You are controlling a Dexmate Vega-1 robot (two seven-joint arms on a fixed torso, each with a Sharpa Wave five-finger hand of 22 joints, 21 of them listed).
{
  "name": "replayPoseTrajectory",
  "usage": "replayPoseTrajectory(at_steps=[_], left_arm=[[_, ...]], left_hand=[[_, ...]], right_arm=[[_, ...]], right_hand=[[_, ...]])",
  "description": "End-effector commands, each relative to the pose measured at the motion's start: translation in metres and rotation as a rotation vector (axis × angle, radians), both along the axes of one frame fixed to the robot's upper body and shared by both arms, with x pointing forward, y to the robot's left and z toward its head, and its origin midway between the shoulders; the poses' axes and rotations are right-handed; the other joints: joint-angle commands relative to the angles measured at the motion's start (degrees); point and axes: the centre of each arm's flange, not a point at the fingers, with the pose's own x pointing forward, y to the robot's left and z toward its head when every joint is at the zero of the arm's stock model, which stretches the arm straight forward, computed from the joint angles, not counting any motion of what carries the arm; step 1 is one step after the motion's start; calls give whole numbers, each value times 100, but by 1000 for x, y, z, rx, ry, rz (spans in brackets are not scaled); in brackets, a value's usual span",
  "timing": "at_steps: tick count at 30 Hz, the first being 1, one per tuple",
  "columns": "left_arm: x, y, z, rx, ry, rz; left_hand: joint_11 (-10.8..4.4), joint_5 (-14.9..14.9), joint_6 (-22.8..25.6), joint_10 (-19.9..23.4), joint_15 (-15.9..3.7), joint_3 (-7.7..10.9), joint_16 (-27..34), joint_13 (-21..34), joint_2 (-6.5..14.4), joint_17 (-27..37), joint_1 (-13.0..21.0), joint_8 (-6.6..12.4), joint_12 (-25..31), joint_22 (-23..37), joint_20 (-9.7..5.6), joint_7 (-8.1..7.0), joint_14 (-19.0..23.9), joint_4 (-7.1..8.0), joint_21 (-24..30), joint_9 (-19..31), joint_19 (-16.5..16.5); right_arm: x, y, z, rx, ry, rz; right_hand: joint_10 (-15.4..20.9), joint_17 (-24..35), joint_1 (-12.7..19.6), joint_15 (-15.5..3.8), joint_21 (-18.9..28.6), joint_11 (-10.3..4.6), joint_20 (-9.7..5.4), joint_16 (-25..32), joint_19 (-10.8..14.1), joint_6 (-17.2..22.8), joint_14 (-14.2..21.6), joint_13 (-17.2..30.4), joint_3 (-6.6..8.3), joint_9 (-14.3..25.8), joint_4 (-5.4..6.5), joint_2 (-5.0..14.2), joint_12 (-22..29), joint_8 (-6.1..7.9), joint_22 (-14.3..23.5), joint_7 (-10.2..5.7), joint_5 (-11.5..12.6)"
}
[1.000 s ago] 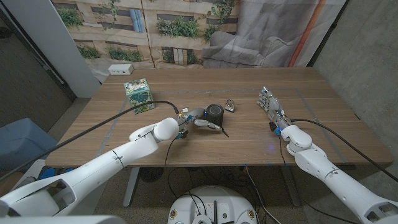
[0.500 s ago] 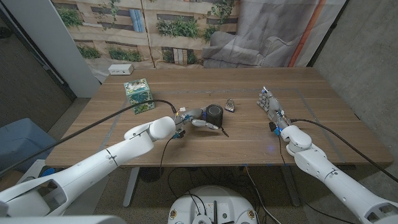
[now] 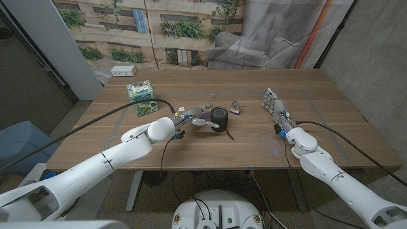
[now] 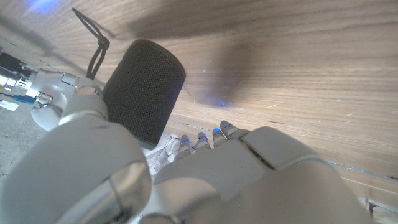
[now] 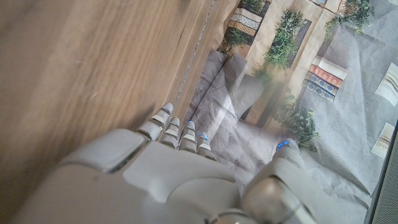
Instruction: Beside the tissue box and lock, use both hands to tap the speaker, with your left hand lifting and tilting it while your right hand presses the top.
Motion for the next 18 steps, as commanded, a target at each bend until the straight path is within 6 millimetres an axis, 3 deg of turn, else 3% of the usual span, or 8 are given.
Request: replayPoseTrajectory(at_steps=[1,5,18], left_arm=[[-9,10,6,-148,14,1],[-12,13,10,-199,-2,5],[-17,28,10,-356,-6,2]], left_hand=[[53,13,71,51,43,14,35,12,50,8,-110,44,48,4,-10,50,-137,69,56,4,32],[-41,5,204,175,19,12,66,8,129,4,-229,72,91,2,-33,32,-16,113,86,2,113],[-7,18,356,354,-58,13,90,2,352,2,-503,74,129,1,-63,43,187,235,124,-1,284]], right_arm=[[-5,0,2,19,-21,0],[-8,0,5,21,-38,-3],[-15,1,10,31,-64,-9]], right_hand=[[42,23,-55,6,10,23,19,-13,7,30,-8,11,-19,19,13,-52,-2,-2,13,27,35],[69,31,-98,-30,10,25,-28,-3,8,48,7,11,-33,18,34,-46,6,2,13,25,35],[154,40,-199,8,24,55,-95,25,64,92,80,6,-67,15,75,-43,27,5,9,21,38]])
